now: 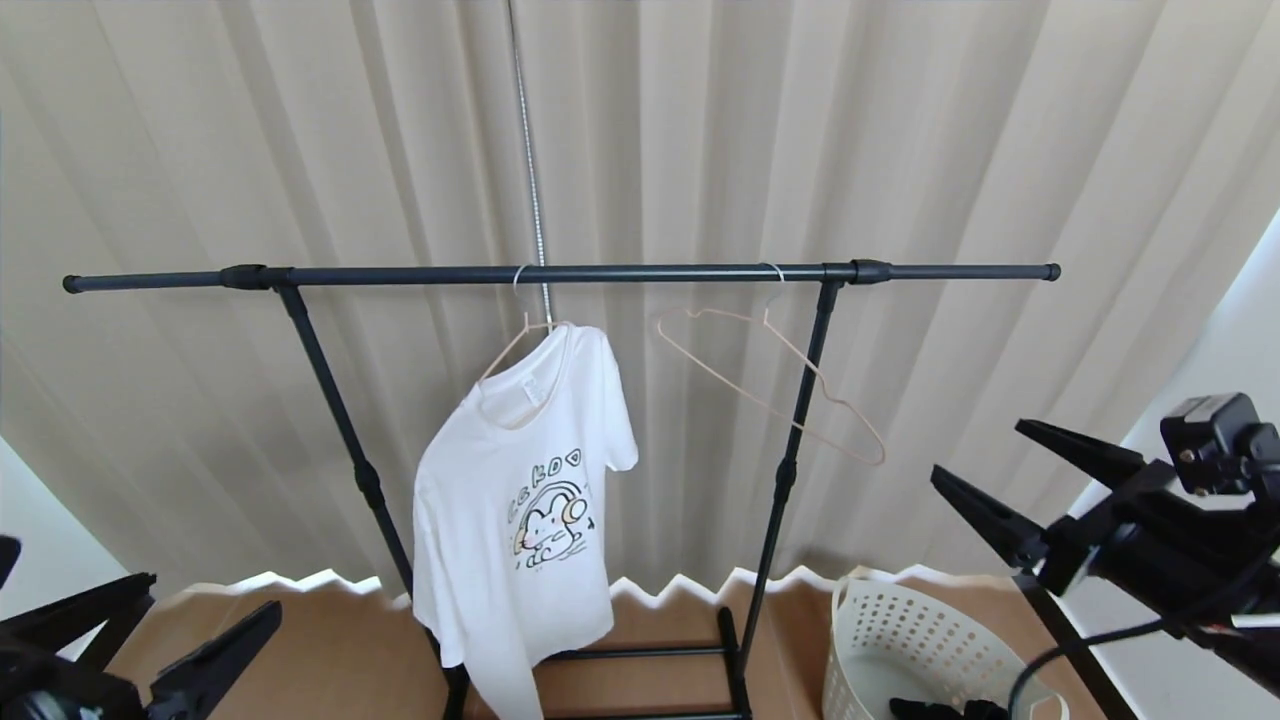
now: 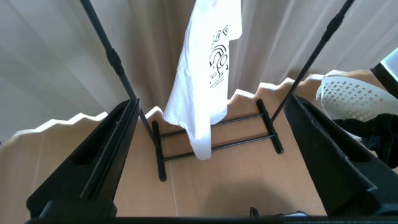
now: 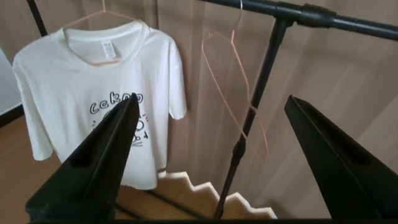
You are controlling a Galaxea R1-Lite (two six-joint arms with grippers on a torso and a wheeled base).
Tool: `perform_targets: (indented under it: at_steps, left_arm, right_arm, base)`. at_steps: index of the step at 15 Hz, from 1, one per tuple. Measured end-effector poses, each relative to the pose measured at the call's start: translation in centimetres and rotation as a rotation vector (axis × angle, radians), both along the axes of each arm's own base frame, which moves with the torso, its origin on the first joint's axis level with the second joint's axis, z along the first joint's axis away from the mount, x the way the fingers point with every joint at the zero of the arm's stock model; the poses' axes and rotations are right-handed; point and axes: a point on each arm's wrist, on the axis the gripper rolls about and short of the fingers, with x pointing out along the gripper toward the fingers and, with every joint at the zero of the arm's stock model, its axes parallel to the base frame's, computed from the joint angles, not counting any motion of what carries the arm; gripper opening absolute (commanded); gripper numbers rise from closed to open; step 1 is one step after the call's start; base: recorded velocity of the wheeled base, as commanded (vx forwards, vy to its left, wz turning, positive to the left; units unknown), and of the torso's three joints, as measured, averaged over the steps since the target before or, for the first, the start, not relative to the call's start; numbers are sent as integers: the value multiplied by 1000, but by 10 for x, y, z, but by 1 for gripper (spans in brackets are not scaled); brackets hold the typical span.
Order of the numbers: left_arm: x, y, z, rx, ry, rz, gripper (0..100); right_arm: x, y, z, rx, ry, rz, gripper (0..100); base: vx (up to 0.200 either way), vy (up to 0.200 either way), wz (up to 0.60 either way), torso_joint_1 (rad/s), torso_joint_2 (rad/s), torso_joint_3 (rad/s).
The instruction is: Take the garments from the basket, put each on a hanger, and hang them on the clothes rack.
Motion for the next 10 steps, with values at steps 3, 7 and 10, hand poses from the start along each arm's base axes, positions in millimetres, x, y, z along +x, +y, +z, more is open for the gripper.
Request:
perform_targets:
  at_steps: [3,7,10]
  left_arm:
    - [-26,5,-22,1,-16,11,100]
    - [-53,10,-44,10,-21,19,100]
    - [-79,14,-62,-2,5,18,100]
  right_arm:
    - [-33,-8,-11,-57,105,-48,100]
    - [-78,-18,-19,-102,247,-67,100]
    - [-122,-28,-30,-126,328,-68,100]
  base:
    - [0,0,0,0,0,0]
    - [0,0,0,0,0,0]
    - [0,0,0,0,0,0]
